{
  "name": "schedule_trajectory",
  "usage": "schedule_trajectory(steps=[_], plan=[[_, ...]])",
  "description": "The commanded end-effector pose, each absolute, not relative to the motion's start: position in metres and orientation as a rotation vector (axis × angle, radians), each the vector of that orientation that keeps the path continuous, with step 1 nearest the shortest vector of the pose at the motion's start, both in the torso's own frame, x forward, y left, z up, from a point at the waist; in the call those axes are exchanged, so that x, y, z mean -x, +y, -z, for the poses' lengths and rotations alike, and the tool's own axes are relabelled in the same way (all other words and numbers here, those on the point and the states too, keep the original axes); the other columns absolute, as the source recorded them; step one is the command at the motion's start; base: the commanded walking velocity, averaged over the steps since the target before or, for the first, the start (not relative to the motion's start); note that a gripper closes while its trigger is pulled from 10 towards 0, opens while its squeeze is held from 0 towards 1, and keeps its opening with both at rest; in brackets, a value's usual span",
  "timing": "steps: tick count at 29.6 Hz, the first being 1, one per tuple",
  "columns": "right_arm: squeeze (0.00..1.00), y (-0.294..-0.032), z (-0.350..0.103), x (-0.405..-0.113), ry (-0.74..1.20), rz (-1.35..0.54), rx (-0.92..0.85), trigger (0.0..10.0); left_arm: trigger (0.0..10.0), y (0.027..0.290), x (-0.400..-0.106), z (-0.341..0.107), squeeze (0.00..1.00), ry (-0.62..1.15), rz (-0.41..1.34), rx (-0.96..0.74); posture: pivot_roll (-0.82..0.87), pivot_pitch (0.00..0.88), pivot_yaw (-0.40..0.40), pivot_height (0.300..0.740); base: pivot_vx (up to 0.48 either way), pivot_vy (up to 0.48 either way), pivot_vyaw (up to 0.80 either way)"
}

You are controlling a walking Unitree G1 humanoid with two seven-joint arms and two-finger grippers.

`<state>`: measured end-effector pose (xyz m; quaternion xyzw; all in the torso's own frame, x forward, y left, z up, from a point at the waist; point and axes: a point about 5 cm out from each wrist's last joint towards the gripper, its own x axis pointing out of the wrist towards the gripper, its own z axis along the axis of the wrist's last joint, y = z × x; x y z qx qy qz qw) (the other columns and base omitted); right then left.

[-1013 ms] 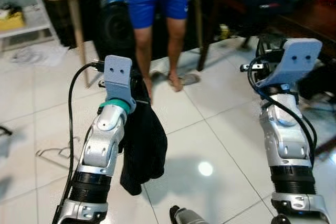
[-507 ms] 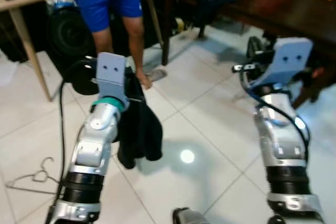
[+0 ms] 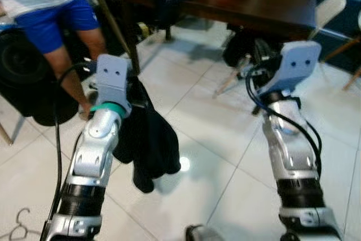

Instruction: Hang hanger

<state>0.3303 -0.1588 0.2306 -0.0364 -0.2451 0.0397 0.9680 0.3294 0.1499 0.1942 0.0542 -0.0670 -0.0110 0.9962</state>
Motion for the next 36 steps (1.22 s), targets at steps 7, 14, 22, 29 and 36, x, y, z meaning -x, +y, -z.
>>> schedule_trajectory(steps=[7,14,22,29,36], plan=[[0.0,-0.161,-0.231,-0.331,-0.491,-0.077,0.072,10.0,10.0,0.146,-0.328,-0.201,0.0,-0.174,0.026,-0.108,-0.04,0.0,0.07,0.74,0.0,0.0,-0.79],[0.0,-0.16,-0.237,-0.331,-0.511,-0.071,0.058,10.0,10.0,0.147,-0.327,-0.203,0.0,-0.176,0.02,-0.113,-0.04,0.0,0.069,0.74,0.0,0.0,-0.79],[0.0,-0.153,-0.273,-0.328,-0.635,-0.09,0.048,10.0,10.0,0.148,-0.328,-0.207,0.0,-0.189,0.014,-0.12,-0.03,0.0,0.07,0.74,0.0,0.0,-0.79],[0.0,-0.148,-0.29,-0.327,-0.694,-0.109,0.051,10.0,10.0,0.148,-0.329,-0.209,0.0,-0.196,0.009,-0.118,-0.03,0.0,0.068,0.74,0.0,0.0,-0.79],[0.0,-0.143,-0.276,-0.33,-0.639,-0.152,0.056,10.0,10.0,0.148,-0.328,-0.212,0.0,-0.218,-0.008,-0.118,-0.03,0.006,0.062,0.74,0.0,0.0,-0.45]])
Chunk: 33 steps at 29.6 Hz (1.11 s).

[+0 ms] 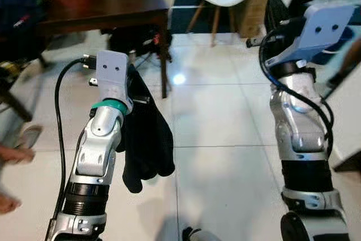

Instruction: Hang hanger

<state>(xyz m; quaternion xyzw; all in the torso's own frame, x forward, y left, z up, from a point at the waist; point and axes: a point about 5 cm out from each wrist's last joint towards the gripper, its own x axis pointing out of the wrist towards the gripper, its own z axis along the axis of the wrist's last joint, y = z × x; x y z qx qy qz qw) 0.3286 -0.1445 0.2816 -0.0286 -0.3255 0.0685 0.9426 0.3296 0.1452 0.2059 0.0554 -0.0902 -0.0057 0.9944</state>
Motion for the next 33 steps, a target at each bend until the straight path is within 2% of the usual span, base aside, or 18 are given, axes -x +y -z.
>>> schedule_trajectory(steps=[1,9,16,21,23,25,30,33], plan=[[0.0,-0.142,-0.266,-0.332,-0.606,-0.16,0.06,10.0,10.0,0.148,-0.328,-0.213,0.0,-0.226,-0.015,-0.118,-0.03,0.008,0.061,0.74,0.469,0.0,0.0],[0.0,-0.142,-0.247,-0.331,-0.54,-0.176,0.073,10.0,10.0,0.146,-0.328,-0.218,0.0,-0.248,-0.02,-0.125,-0.03,0.015,0.061,0.74,0.469,0.0,0.0],[0.0,-0.146,-0.238,-0.333,-0.502,-0.193,0.181,10.0,10.0,0.146,-0.324,-0.235,0.0,-0.334,-0.045,-0.191,-0.02,0.021,0.057,0.74,0.469,0.0,0.0],[0.0,-0.153,-0.274,-0.33,-0.629,-0.148,0.139,10.0,10.0,0.147,-0.319,-0.276,0.0,-0.517,-0.079,-0.29,-0.02,0.022,0.056,0.74,0.469,0.0,0.0],[0.0,-0.153,-0.274,-0.33,-0.629,-0.148,0.139,10.0,10.0,0.147,-0.319,-0.276,0.0,-0.517,-0.079,-0.29,-0.02,0.022,0.056,0.74,0.469,0.0,0.0],[0.0,-0.151,-0.287,-0.328,-0.676,-0.154,0.142,10.0,10.0,0.153,-0.32,-0.307,0.0,-0.612,-0.117,-0.305,-0.01,0.018,0.053,0.74,0.469,0.0,0.0],[0.0,-0.15,-0.291,-0.327,-0.691,-0.162,0.147,10.0,10.0,0.169,-0.322,-0.344,0.0,-0.701,-0.167,-0.312,-0.01,0.016,0.052,0.74,0.469,0.0,0.0],[0.0,-0.15,-0.282,-0.331,-0.629,-0.181,0.199,10.0,10.0,0.179,-0.323,-0.364,0.0,-0.748,-0.186,-0.334,-0.01,0.014,0.051,0.74,0.469,0.0,0.0]])
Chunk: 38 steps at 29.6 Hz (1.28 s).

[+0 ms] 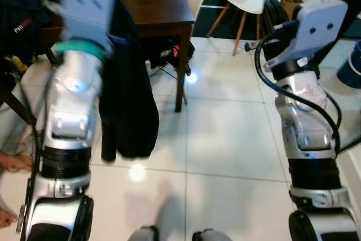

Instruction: Hang hanger

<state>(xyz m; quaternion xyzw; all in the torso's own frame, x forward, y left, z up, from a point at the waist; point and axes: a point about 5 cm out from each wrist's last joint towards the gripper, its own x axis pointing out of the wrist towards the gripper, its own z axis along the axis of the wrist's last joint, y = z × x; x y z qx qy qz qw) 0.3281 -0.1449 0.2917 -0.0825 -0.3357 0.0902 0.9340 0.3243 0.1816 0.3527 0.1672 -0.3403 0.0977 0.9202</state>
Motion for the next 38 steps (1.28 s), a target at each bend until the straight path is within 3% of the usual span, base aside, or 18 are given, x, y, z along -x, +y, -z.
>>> schedule_trajectory(steps=[1,2,5,7,8,10,13,14,15,18,28,31,34,38], plan=[[0.0,-0.151,-0.275,-0.335,-0.575,-0.186,0.233,10.0,10.0,0.181,-0.322,-0.37,0.0,-0.766,-0.19,-0.347,-0.01,0.014,0.051,0.74,0.469,0.0,0.0],[0.0,-0.151,-0.275,-0.335,-0.575,-0.186,0.233,10.0,10.0,0.181,-0.322,-0.37,0.0,-0.766,-0.19,-0.347,-0.01,0.014,0.051,0.74,0.469,0.0,0.0],[0.0,-0.158,-0.205,-0.35,-0.2,-0.245,0.376,10.0,10.0,0.186,-0.321,-0.389,0.0,-0.817,-0.203,-0.367,-0.01,0.01,0.045,0.74,0.467,0.0,0.0],[0.0,-0.161,-0.186,-0.35,-0.132,-0.258,0.388,10.0,10.0,0.187,-0.32,-0.393,0.0,-0.829,-0.207,-0.368,-0.01,0.01,0.045,0.74,0.465,0.0,0.0],[0.0,-0.161,-0.186,-0.35,-0.132,-0.258,0.388,10.0,10.0,0.187,-0.32,-0.393,0.0,-0.829,-0.207,-0.368,-0.01,0.01,0.045,0.74,0.465,0.0,0.0],[0.0,-0.164,-0.142,-0.338,-0.072,-0.225,0.278,10.0,10.0,0.193,-0.32,-0.405,0.0,-0.847,-0.216,-0.363,0.01,0.009,0.037,0.74,0.465,0.0,0.0],[0.0,-0.164,-0.142,-0.338,-0.072,-0.225,0.278,10.0,10.0,0.193,-0.32,-0.405,0.0,-0.847,-0.216,-0.363,0.01,0.009,0.037,0.74,0.465,0.0,0.0],[0.0,-0.162,-0.139,-0.334,-0.088,-0.183,0.156,10.0,10.0,0.196,-0.321,-0.408,0.0,-0.842,-0.21,-0.346,0.01,0.009,0.038,0.74,0.465,0.0,0.0],[0.0,-0.162,-0.139,-0.334,-0.088,-0.183,0.156,10.0,10.0,0.196,-0.321,-0.408,0.0,-0.842,-0.21,-0.346,0.01,0.009,0.038,0.74,0.465,0.0,0.0],[0.0,-0.155,-0.131,-0.33,-0.046,-0.116,-0.061,10.0,10.0,0.203,-0.322,-0.418,0.0,-0.857,-0.205,-0.357,0.01,0.002,0.036,0.74,0.465,0.0,0.0],[0.0,-0.161,-0.067,-0.315,0.216,-0.107,-0.003,10.0,10.0,0.204,-0.322,-0.42,0.0,-0.865,-0.224,-0.322,0.0,0.0,0.026,0.74,0.464,0.0,0.0],[0.0,-0.191,-0.003,-0.278,0.432,0.01,0.014,10.0,10.0,0.195,-0.324,-0.413,0.0,-0.859,-0.198,-0.321,-0.01,0.006,0.021,0.74,0.461,0.0,0.0],[0.0,-0.202,0.015,-0.261,0.507,0.099,-0.1,10.0,10.0,0.194,-0.325,-0.412,0.0,-0.848,-0.188,-0.313,0.0,0.012,0.023,0.74,0.461,0.0,0.0],[0.0,-0.202,0.015,-0.259,0.505,0.105,-0.101,10.0,10.0,0.194,-0.326,-0.412,0.0,-0.845,-0.185,-0.312,0.0,0.013,0.023,0.74,0.461,0.0,0.0]])
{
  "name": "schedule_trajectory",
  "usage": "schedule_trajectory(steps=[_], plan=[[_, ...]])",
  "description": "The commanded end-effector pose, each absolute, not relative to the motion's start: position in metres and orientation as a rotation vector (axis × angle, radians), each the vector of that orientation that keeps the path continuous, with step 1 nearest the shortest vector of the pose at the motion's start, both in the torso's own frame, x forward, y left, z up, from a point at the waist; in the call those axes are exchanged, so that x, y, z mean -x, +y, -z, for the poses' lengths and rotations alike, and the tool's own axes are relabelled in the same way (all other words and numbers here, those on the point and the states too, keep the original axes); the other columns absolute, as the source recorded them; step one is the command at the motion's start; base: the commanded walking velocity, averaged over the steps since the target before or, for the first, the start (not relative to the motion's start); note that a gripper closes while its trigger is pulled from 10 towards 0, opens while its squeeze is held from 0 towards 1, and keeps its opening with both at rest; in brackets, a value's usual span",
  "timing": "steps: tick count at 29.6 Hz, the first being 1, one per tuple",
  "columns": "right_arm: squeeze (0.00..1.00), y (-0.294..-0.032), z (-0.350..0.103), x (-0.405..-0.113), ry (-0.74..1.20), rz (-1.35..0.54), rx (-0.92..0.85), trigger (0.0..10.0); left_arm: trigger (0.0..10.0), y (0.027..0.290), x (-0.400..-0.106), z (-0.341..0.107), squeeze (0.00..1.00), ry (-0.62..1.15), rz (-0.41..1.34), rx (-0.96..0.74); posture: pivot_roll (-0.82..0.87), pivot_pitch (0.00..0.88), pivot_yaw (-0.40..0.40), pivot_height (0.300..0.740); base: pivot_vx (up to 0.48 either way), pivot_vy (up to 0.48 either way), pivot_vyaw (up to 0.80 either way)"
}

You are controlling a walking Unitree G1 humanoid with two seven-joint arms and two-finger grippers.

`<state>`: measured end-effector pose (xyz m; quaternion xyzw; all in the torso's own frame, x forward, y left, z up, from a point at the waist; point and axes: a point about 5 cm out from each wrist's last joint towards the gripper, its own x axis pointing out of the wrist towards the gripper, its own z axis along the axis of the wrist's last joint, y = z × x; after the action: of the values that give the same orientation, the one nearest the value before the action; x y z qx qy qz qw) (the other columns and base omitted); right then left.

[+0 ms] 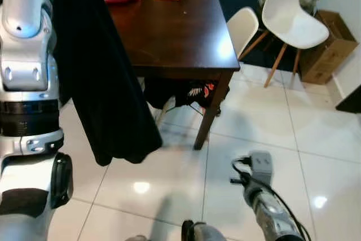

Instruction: Hang hanger

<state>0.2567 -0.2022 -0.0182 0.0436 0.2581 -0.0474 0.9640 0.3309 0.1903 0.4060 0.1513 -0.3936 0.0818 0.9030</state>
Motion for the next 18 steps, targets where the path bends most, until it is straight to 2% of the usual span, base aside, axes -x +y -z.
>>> schedule_trajectory(steps=[1,6,18], plan=[[0.0,-0.202,0.014,-0.26,0.498,0.114,-0.118,10.0,10.0,0.195,-0.327,-0.411,0.0,-0.842,-0.183,-0.311,0.0,0.014,0.025,0.74,0.461,0.0,0.0],[0.0,-0.205,0.0,-0.272,0.413,0.148,-0.188,10.0,10.0,0.196,-0.332,-0.41,0.0,-0.828,-0.172,-0.3,-0.02,0.027,0.034,0.74,0.461,0.0,-0.74],[0.0,-0.217,-0.013,-0.285,0.312,0.234,-0.17,10.0,10.0,0.194,-0.332,-0.409,0.0,-0.82,-0.162,-0.302,-0.01,0.036,0.033,0.74,0.458,0.0,-0.73]])
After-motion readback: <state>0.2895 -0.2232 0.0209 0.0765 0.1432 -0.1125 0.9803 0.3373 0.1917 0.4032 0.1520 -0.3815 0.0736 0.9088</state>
